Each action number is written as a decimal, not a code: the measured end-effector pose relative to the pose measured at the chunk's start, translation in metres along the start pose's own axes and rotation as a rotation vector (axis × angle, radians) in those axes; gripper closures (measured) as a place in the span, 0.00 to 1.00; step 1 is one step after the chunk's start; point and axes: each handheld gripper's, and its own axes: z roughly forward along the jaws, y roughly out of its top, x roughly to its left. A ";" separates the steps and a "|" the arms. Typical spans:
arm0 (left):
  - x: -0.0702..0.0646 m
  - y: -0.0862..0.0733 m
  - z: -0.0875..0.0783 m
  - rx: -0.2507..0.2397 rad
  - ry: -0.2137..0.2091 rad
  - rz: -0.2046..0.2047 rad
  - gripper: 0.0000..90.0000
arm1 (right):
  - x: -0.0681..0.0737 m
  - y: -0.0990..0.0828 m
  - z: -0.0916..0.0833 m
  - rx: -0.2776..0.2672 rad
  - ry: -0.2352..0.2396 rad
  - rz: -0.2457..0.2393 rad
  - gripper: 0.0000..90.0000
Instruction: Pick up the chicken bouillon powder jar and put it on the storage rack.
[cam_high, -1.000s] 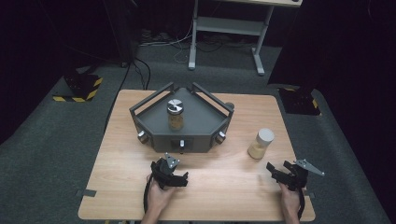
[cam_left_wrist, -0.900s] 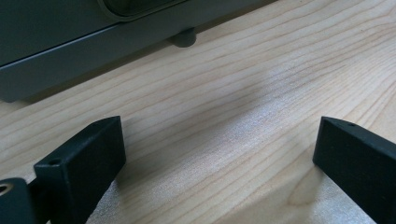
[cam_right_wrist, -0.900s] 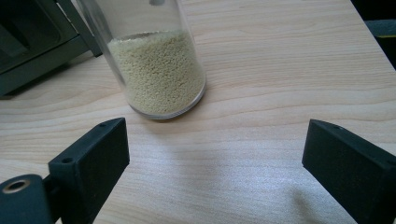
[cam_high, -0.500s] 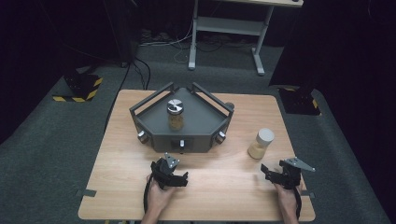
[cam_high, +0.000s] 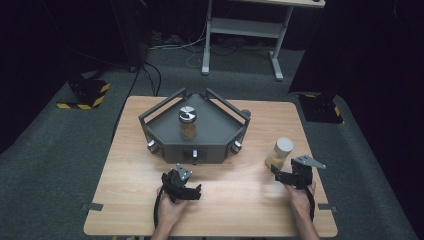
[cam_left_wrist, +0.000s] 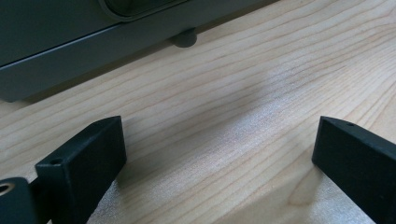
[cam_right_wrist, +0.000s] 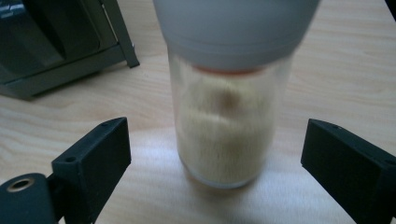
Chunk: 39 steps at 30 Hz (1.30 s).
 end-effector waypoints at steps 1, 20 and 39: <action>0.000 0.000 0.000 0.000 0.000 0.000 0.03 | 0.001 0.003 0.002 -0.002 -0.002 -0.002 0.09; 0.000 0.000 0.000 0.000 0.001 0.000 0.03 | 0.006 0.026 0.027 -0.018 -0.034 0.022 0.28; 0.000 0.000 0.000 0.000 0.001 -0.001 0.03 | 0.004 0.023 0.025 -0.029 -0.037 0.017 0.36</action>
